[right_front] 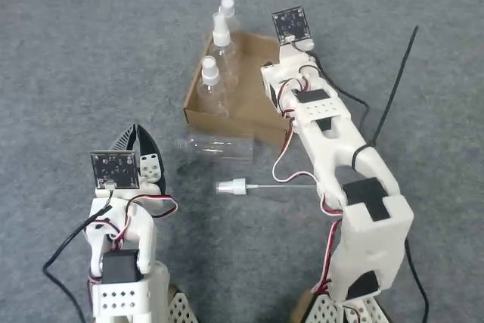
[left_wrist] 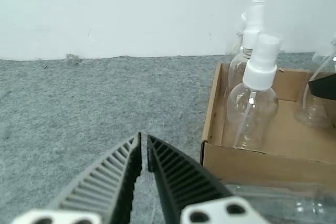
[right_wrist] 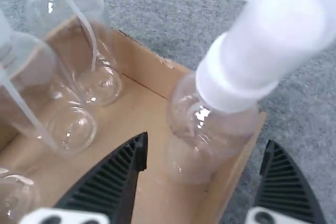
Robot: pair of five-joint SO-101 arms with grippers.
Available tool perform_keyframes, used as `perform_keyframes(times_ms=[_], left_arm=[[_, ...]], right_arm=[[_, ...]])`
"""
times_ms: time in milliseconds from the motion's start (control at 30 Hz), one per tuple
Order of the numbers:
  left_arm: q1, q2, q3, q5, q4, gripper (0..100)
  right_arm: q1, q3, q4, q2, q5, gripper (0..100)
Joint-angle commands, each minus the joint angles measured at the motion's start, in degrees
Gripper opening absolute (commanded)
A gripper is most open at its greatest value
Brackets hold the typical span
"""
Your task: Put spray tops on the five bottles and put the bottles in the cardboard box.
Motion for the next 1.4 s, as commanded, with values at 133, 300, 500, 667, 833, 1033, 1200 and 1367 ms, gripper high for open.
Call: perform_keyframes(times_ms=[133, 300, 500, 667, 833, 1033, 1200, 1367], left_arm=[[-0.26, -0.88, -0.75, 0.44, -0.62, 1], [-0.26, -0.88, -0.75, 0.44, -0.62, 1], [-0.26, -0.88, -0.75, 0.44, -0.62, 1], [-0.26, -0.88, -0.75, 0.44, -0.62, 1], [-0.26, -0.88, -0.75, 0.44, -0.62, 1], [-0.26, -0.88, -0.75, 0.44, -0.62, 1], [-0.26, -0.88, -0.75, 0.44, -0.62, 1], [-0.26, -0.88, -0.75, 0.35, -0.62, 1]], right_arm=[[-0.22, 2.29, 0.4, -8.22, -0.09, 30.1], [-0.13, 4.75, 0.48, -10.07, -0.09, 30.1], [-0.13, 8.7, 0.48, -13.41, -0.09, 30.0], [-0.13, 11.87, 0.66, -15.96, -0.09, 29.9], [-0.13, 11.87, 7.16, -18.51, -0.09, 29.9], [-0.22, 11.87, 14.29, -22.55, -0.09, 29.9], [-0.22, 11.87, 17.27, -24.22, -0.09, 29.9], [-0.22, 11.78, 20.0, -25.54, -0.09, 29.9]])
